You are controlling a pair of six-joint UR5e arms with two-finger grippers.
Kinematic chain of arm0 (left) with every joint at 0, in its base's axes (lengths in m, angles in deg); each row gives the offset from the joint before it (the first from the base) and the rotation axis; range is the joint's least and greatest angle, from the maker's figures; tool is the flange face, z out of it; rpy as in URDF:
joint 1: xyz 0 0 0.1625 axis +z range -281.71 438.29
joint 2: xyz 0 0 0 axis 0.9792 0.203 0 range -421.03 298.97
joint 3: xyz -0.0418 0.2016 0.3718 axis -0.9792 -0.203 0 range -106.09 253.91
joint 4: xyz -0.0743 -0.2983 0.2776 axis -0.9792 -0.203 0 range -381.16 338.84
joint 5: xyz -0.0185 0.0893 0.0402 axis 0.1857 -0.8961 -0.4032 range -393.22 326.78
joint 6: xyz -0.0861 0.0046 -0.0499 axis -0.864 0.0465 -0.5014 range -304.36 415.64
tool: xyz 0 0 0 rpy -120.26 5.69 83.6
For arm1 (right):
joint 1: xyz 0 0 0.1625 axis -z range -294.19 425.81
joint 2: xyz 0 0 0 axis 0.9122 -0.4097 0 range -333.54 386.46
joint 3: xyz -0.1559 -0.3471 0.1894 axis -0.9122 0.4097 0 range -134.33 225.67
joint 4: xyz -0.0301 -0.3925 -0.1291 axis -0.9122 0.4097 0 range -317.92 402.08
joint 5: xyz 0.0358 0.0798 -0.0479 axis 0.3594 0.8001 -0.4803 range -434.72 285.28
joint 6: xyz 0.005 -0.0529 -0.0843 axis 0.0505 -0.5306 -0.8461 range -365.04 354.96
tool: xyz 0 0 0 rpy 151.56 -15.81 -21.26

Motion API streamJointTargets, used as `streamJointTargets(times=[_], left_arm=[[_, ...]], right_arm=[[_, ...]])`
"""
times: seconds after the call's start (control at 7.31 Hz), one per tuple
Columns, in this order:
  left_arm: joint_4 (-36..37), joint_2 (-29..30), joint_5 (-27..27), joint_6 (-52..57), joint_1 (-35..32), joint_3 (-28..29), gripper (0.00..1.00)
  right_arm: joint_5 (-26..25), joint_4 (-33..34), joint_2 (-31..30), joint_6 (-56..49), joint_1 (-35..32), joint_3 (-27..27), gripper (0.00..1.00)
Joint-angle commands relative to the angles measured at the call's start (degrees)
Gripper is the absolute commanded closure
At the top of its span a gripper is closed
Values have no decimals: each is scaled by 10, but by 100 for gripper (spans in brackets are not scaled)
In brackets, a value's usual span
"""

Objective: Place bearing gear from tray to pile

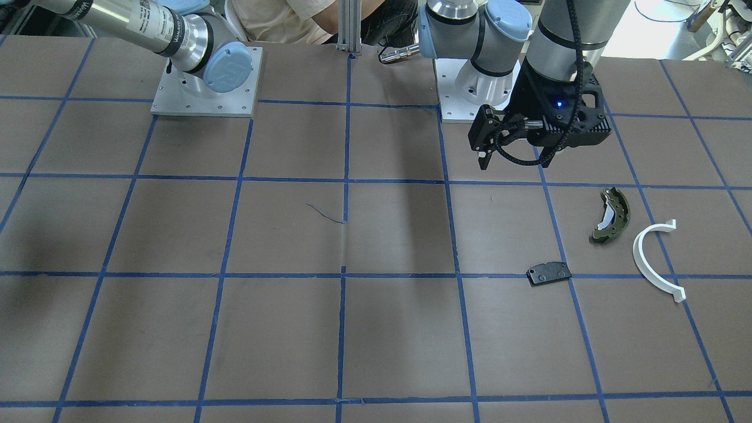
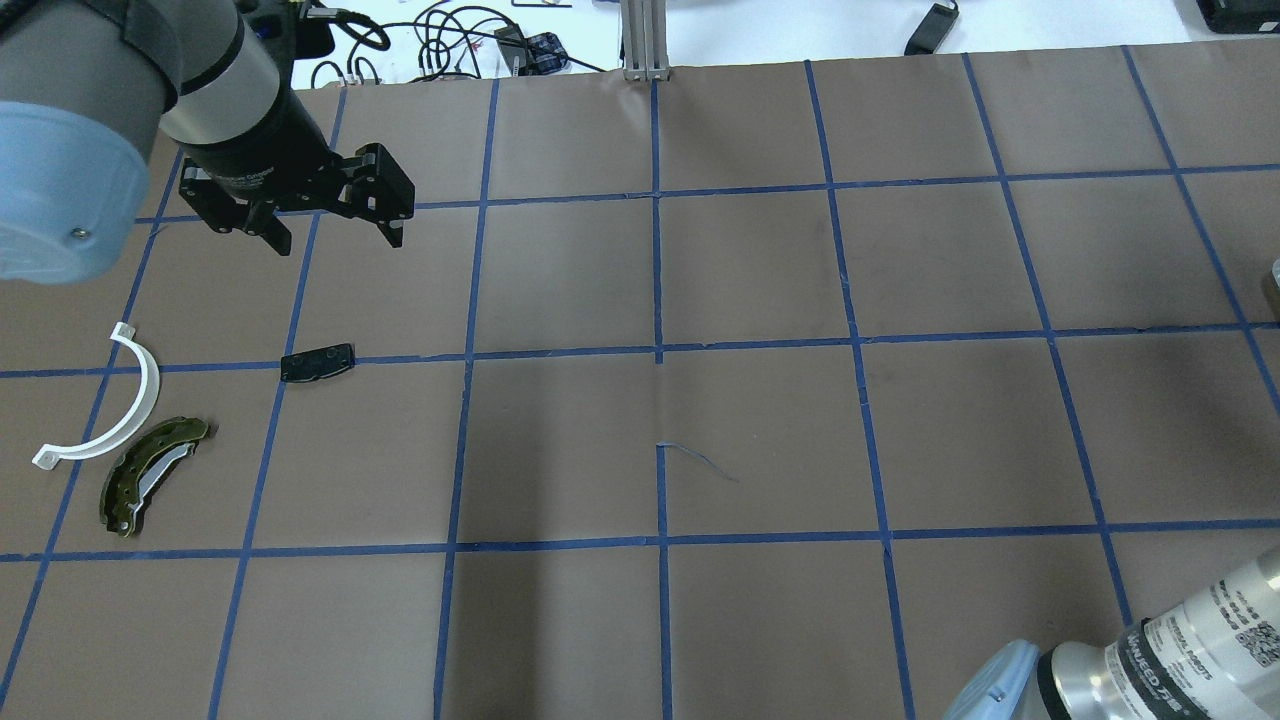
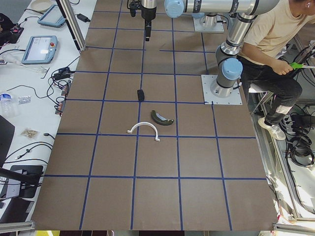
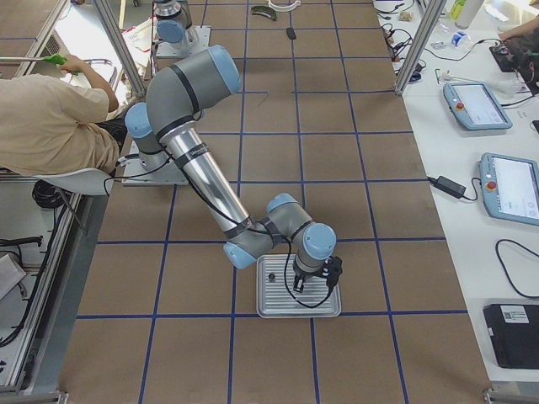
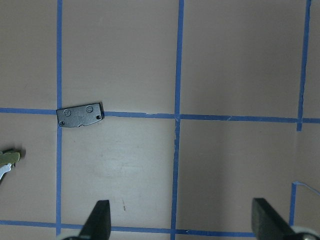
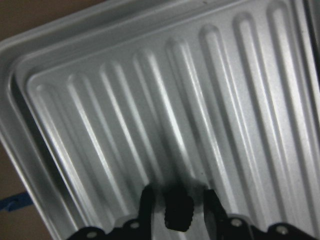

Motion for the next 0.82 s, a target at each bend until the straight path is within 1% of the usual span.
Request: streamJointTargets(times=[0.0, 0.27, 0.41, 0.55, 0.68], left_arm=[[0, 0, 0, 0, 0, 0, 0], [0, -1, 0, 0, 0, 0, 0], [0, -1, 0, 0, 0, -1, 0], [0, -1, -1, 0, 0, -1, 0], [0, -1, -1, 0, 0, -1, 0]], right_arm=[[-2, -8, -7, 0, 0, -1, 100], [-7, -23, -18, 1, -1, 0, 100], [-7, -60, -45, 4, -8, -1, 100], [-7, -116, -77, 30, -28, -3, 100], [1, -144, -102, 47, -46, -5, 100]])
